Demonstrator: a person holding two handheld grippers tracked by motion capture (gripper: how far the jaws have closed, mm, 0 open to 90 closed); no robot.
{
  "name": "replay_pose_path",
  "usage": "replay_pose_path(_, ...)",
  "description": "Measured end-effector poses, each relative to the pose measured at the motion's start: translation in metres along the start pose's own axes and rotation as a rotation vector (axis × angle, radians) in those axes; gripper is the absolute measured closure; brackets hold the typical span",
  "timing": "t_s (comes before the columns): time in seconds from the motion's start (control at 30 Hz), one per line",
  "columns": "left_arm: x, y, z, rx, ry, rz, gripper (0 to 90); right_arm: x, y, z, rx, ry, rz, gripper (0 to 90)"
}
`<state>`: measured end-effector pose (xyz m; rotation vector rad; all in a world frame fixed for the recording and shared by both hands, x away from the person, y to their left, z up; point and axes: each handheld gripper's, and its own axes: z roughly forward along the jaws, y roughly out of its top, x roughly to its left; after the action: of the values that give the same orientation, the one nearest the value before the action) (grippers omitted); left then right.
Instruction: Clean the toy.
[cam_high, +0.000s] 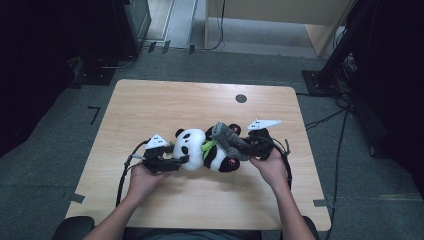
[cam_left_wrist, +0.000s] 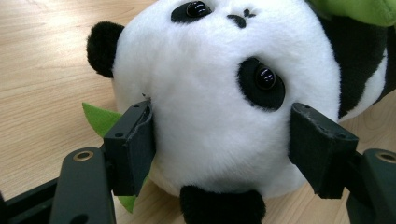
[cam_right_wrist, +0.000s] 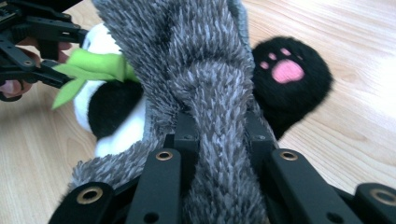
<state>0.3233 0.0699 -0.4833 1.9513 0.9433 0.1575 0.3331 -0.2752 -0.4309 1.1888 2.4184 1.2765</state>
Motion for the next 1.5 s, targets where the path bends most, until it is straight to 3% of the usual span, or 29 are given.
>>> replay_pose_path(0.1,0.001,0.0,0.0,-0.005,-0.006,-0.012,28.1,-0.008,-0.004,0.0,-0.001,0.004,0.02,74.0)
replay_pose_path(0.3,0.003,0.0,0.001,-0.016,-0.012,-0.025,28.1,-0.019,-0.011,0.0,0.023,-0.034,0.044,74.6)
replay_pose_path(0.47,0.004,0.0,0.001,-0.028,-0.011,-0.028,28.0,-0.027,-0.015,0.003,0.024,-0.025,0.067,74.5)
replay_pose_path(0.73,0.004,0.0,0.002,-0.037,-0.006,-0.028,28.0,-0.031,-0.017,0.007,0.021,-0.05,0.052,74.5)
replay_pose_path(0.83,0.004,0.0,0.002,-0.036,-0.007,-0.033,28.0,-0.037,-0.019,0.008,0.042,-0.071,0.062,74.6)
replay_pose_path(0.97,0.005,0.0,0.002,-0.039,-0.009,-0.043,27.7,-0.042,-0.021,0.011,0.038,-0.061,0.079,74.7)
replay_pose_path(1.03,0.005,0.0,0.001,-0.037,-0.008,-0.041,27.6,-0.045,-0.021,0.012,0.046,-0.083,0.072,74.9)
replay_pose_path(1.2,0.005,-0.001,0.001,-0.03,-0.005,-0.026,26.8,-0.063,-0.029,0.01,0.108,-0.133,0.162,75.0)
replay_pose_path(1.37,0.004,-0.002,0.001,-0.026,-0.004,-0.025,25.5,-0.078,-0.033,-0.001,0.066,-0.159,0.241,74.6)
replay_pose_path(1.5,0.003,-0.002,0.0,-0.023,0.003,-0.013,25.2,-0.081,-0.03,-0.011,0.038,-0.184,0.247,74.6)
